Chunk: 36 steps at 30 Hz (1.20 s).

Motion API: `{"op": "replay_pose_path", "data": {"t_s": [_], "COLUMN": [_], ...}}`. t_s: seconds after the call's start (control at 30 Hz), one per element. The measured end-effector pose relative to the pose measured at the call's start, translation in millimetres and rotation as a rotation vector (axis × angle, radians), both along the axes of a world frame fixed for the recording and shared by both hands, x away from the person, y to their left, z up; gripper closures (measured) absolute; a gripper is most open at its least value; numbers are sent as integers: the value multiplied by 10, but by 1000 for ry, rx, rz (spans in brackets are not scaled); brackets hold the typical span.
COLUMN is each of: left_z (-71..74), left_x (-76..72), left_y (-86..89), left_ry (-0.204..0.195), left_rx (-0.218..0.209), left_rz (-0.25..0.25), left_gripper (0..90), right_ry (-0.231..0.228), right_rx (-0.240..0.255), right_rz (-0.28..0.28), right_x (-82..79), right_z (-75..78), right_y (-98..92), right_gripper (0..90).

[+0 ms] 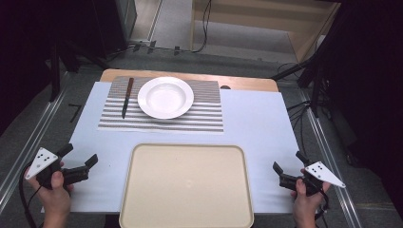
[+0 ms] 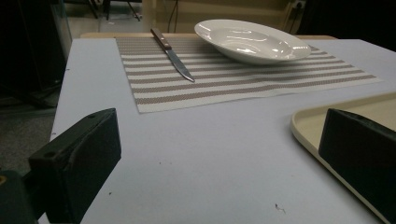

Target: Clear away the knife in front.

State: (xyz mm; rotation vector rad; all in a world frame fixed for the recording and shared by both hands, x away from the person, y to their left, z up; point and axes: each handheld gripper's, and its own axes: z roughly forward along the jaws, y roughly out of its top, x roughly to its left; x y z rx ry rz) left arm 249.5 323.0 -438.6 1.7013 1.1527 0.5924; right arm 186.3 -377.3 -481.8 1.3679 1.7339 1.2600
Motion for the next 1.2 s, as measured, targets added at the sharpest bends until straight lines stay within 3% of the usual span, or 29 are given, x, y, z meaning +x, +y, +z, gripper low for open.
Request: {"op": "replay_pose_path", "data": {"t_s": [0.2, 0.3, 0.53, 0.67, 1.2], "left_z": [35, 70, 258, 333, 589], "left_x": [-10, 4, 62, 161, 535], "left_y": [-37, -39, -114, -151, -351], "left_ry": [-26, -31, -61, -44, -69], "left_rx": [51, 35, 42, 58, 43], "left_rz": [-1, 6, 2, 9, -38], "left_gripper": [0, 0, 0, 0, 0], "right_ry": [3, 3, 1, -1, -4], "right_rx": [0, -1, -8, -9, -12], "right_rz": [4, 2, 15, 20, 38], "right_x": [0, -1, -1, -2, -4], "right_z": [-1, -2, -5, -5, -7], "right_y": [9, 6, 11, 10, 18], "right_gripper": [0, 0, 0, 0, 0]}}
